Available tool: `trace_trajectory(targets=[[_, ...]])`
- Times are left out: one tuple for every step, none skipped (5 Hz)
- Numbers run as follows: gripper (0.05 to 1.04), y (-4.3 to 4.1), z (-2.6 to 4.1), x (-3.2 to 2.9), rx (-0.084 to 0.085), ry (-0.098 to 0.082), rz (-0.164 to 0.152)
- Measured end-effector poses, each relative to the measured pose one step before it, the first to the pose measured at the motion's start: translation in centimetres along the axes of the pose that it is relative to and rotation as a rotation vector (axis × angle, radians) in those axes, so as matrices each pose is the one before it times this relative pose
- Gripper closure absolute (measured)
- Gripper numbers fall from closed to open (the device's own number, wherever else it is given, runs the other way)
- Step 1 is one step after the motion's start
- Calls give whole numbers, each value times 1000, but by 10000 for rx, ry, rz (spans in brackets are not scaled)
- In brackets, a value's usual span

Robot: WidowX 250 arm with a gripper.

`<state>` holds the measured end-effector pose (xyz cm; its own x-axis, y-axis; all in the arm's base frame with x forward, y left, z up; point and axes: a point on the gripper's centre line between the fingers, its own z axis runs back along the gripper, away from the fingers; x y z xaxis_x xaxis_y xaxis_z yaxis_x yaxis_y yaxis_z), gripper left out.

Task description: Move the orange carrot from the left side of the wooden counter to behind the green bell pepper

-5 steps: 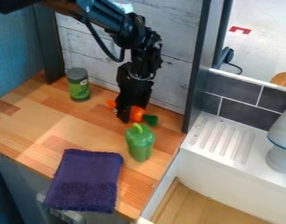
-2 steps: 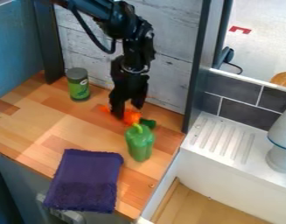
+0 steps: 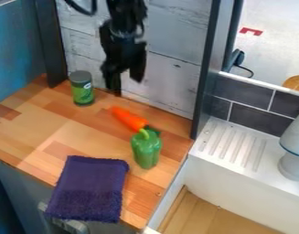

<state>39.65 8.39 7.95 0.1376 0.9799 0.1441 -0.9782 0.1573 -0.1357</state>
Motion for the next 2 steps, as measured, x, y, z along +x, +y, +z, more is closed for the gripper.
trace_trajectory(targets=[[82,3490,2193,-764,1493,2064,-2121],[82,3370,2486,-1527,1706,-442,-2130]])
